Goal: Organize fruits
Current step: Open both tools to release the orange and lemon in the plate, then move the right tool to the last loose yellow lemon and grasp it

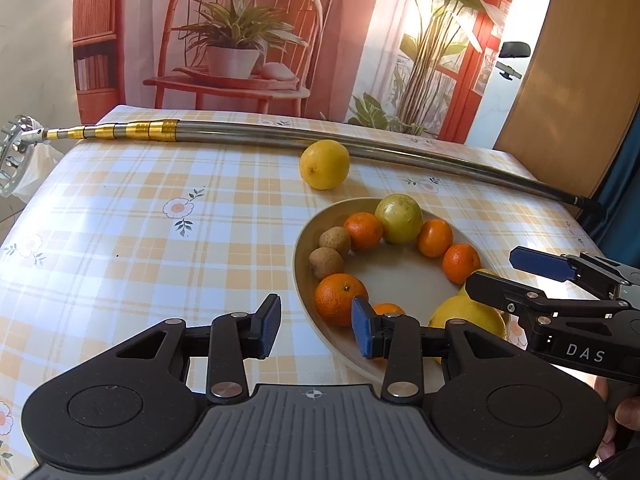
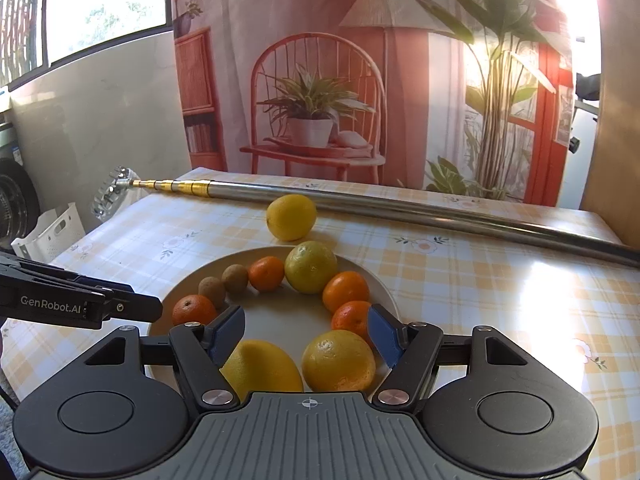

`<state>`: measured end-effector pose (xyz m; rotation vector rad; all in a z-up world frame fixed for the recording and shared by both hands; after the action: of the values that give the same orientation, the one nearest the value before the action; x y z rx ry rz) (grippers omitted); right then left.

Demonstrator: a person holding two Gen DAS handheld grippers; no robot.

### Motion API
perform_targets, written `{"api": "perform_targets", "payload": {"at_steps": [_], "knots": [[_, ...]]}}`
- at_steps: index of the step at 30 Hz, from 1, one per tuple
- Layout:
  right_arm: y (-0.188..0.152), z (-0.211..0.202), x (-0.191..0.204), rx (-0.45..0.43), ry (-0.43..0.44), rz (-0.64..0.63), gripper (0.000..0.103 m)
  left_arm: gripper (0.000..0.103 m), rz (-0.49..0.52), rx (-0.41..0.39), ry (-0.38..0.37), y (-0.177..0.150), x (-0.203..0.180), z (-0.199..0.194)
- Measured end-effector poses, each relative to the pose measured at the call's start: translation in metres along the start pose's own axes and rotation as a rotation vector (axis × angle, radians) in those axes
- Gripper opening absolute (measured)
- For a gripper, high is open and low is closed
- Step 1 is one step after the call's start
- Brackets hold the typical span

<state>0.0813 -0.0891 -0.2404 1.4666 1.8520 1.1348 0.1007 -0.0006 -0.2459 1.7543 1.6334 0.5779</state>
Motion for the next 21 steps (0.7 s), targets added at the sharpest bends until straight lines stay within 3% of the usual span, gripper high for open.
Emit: {"api": "perform_targets", "payload": {"at_steps": [5,10,21], "knots": [[0.015,-0.009,-0.012,-0.046,-0.031,-0.016,0.066,0.046,0.003,-0.048,0.044,0.026,0.015,-0.012],[0.032,-0.014,-0.041,-0.082,-0.056,0.071,0.067,0.051,-0.040,-0.112,0.060,0.062,0.036,-0.027],[0.059,0.007,-0.067,-0.102,-0.054,0.125,0.067,0.051,-0.041,-0.121,0.039,0.092,0.037,-0.015]]}}
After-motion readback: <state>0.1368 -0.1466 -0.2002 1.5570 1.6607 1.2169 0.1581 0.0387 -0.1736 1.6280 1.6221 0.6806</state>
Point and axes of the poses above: each gripper's, at about its wrist camera, not at the fingertips, and z roughly the way its jaws point, x to its left, y to its top, the point moved 8 cm from there along z, roughly the way its jaws point, and after that the axes turned 3 degrees about y, right-handed, at the moved point
